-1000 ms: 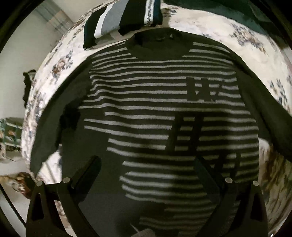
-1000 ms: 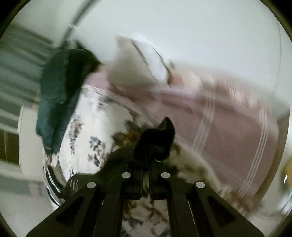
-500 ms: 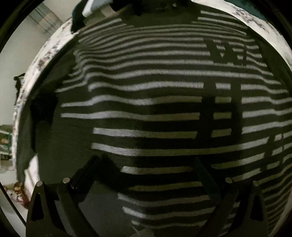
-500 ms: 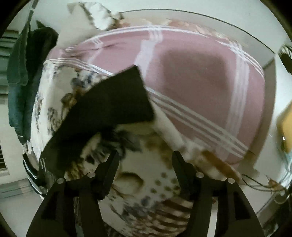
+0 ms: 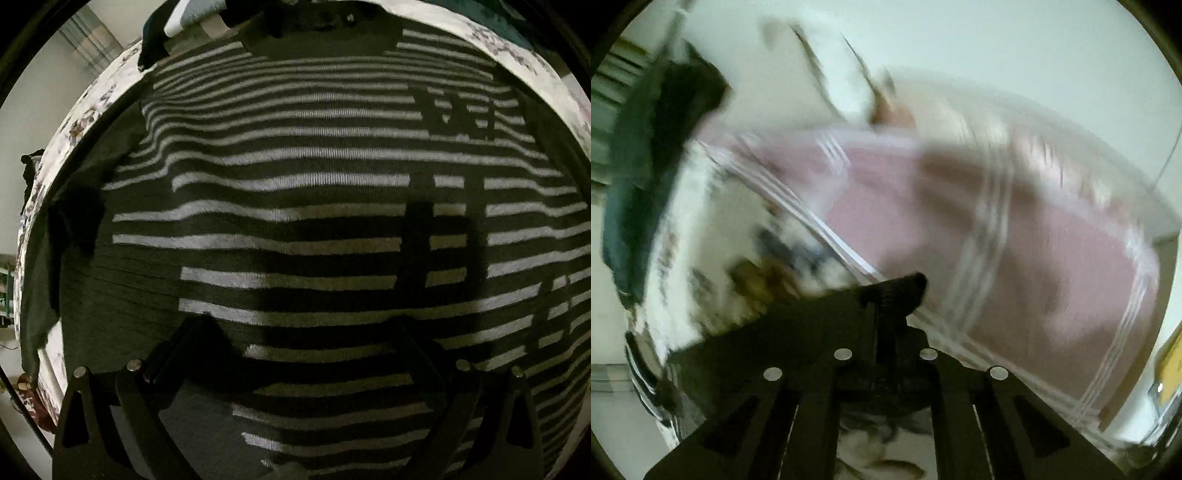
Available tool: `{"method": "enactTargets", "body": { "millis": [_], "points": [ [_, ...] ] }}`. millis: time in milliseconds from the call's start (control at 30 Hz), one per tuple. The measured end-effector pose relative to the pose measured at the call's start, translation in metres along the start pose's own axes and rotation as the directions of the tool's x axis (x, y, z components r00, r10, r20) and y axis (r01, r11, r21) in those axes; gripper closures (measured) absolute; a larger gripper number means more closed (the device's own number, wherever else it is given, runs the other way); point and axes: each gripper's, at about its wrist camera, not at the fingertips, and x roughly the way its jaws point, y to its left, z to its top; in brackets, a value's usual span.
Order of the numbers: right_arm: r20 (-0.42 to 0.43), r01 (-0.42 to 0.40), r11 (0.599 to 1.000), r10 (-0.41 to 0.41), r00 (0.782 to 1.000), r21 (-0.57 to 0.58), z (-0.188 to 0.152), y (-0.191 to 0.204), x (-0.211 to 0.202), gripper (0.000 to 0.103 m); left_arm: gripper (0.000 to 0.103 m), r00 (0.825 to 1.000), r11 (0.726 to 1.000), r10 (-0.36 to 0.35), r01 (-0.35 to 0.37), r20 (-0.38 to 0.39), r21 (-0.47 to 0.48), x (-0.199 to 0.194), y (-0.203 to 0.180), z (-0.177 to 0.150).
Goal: Fold small clothes
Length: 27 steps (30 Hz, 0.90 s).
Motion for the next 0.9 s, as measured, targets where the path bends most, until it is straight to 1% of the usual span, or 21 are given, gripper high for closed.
{"method": "enactTargets", "body": {
  "millis": [67, 100, 133, 167, 200, 233, 267, 367, 433, 467, 533, 567, 633, 667, 700, 733, 800, 833, 867, 900],
  "points": [
    [0.061, -0.007, 1.0, 0.006, 0.998, 0.013, 0.017, 0.003, -0.015, 0.097, 0.0, 1.0, 1.0, -0.009, 0.009, 0.01, -0.012, -0.005, 0.0, 0.003],
    [0.074, -0.006, 1.0, 0.005, 0.997, 0.018, 0.027, 0.003, -0.015, 0.097, 0.0, 1.0, 1.0, -0.018, 0.019, 0.012, -0.019, -0.007, 0.0, 0.004],
    [0.068, -0.018, 0.999, 0.016, 0.998, 0.029, 0.038, 0.002, -0.01, 0.097, 0.0, 1.0, 0.999, -0.028, 0.028, 0.015, -0.027, -0.009, -0.002, 0.007],
    [0.034, -0.026, 0.999, 0.024, 0.999, 0.046, 0.049, -0.001, 0.001, 0.096, 0.0, 0.999, 0.999, -0.033, 0.033, 0.016, -0.029, -0.01, -0.003, 0.009],
    [0.005, -0.007, 0.998, 0.007, 1.0, 0.068, 0.057, -0.008, 0.009, 0.095, 0.0, 0.999, 0.999, -0.036, 0.037, 0.018, -0.029, -0.01, -0.005, 0.011],
    [-0.014, 0.012, 0.996, -0.011, 1.0, 0.086, 0.06, -0.01, 0.014, 0.09, 0.0, 0.999, 0.999, -0.039, 0.039, 0.016, -0.027, -0.01, -0.008, 0.012],
    [-0.023, 0.018, 0.994, -0.015, 1.0, 0.105, 0.062, -0.017, 0.015, 0.082, 0.0, 0.999, 0.999, -0.041, 0.042, 0.012, -0.025, -0.009, -0.009, 0.013],
    [-0.02, -0.029, 0.984, 0.033, 0.999, 0.173, 0.047, -0.034, 0.009, 0.044, 0.0, 0.998, 0.998, -0.055, 0.055, 0.0, -0.011, -0.005, -0.016, 0.014],
    [-0.057, -0.115, 0.968, 0.131, 0.99, 0.222, 0.024, -0.041, 0.016, 0.043, 0.0, 0.998, 0.998, -0.056, 0.056, -0.01, 0.003, -0.001, -0.019, 0.012],
    [-0.089, -0.155, 0.957, 0.182, 0.979, 0.245, 0.012, -0.043, 0.024, 0.043, 0.0, 0.998, 0.998, -0.057, 0.057, -0.015, 0.007, 0.001, -0.02, 0.011],
    [-0.142, -0.208, 0.935, 0.256, 0.956, 0.286, -0.008, -0.045, 0.046, 0.043, 0.0, 0.998, 0.998, -0.061, 0.061, -0.019, 0.006, 0.006, -0.02, 0.01],
    [-0.149, -0.226, 0.928, 0.279, 0.949, 0.297, -0.015, -0.044, 0.056, 0.043, 0.0, 0.998, 0.998, -0.065, 0.065, -0.02, 0.004, 0.009, -0.02, 0.009],
    [-0.138, -0.286, 0.903, 0.342, 0.929, 0.32, -0.024, -0.041, 0.077, 0.043, 0.0, 0.997, 0.998, -0.07, 0.07, -0.021, -0.002, 0.012, -0.02, 0.01],
    [-0.135, -0.297, 0.897, 0.356, 0.925, 0.328, -0.026, -0.039, 0.087, 0.043, 0.0, 0.997, 0.997, -0.071, 0.071, -0.021, -0.006, 0.013, -0.019, 0.009],
    [-0.139, -0.29, 0.899, 0.349, 0.927, 0.328, -0.028, -0.036, 0.096, 0.043, 0.0, 0.997, 0.997, -0.071, 0.071, -0.02, -0.008, 0.014, -0.02, 0.009],
    [-0.138, -0.271, 0.905, 0.329, 0.934, 0.327, -0.03, -0.033, 0.103, 0.043, 0.0, 0.997, 0.998, -0.07, 0.069, -0.018, -0.008, 0.014, -0.02, 0.008],
    [-0.095, -0.282, 0.898, 0.33, 0.939, 0.337, -0.033, -0.026, 0.103, 0.041, 0.0, 0.998, 0.998, -0.068, 0.068, -0.013, -0.007, 0.014, -0.021, 0.007],
    [-0.093, -0.296, 0.892, 0.345, 0.934, 0.342, -0.035, -0.024, 0.101, 0.04, 0.0, 0.998, 0.998, -0.068, 0.068, -0.01, -0.008, 0.013, -0.023, 0.006],
    [-0.089, -0.331, 0.874, 0.384, 0.919, 0.355, -0.037, -0.023, 0.099, 0.041, 0.0, 0.998, 0.998, -0.069, 0.069, -0.008, -0.01, 0.016, -0.015, 0.009],
    [-0.096, -0.376, 0.852, 0.435, 0.895, 0.363, -0.042, -0.019, 0.096, 0.044, 0.0, 0.998, 0.998, -0.069, 0.069, -0.006, -0.01, 0.02, -0.008, 0.012]
  ]
}}
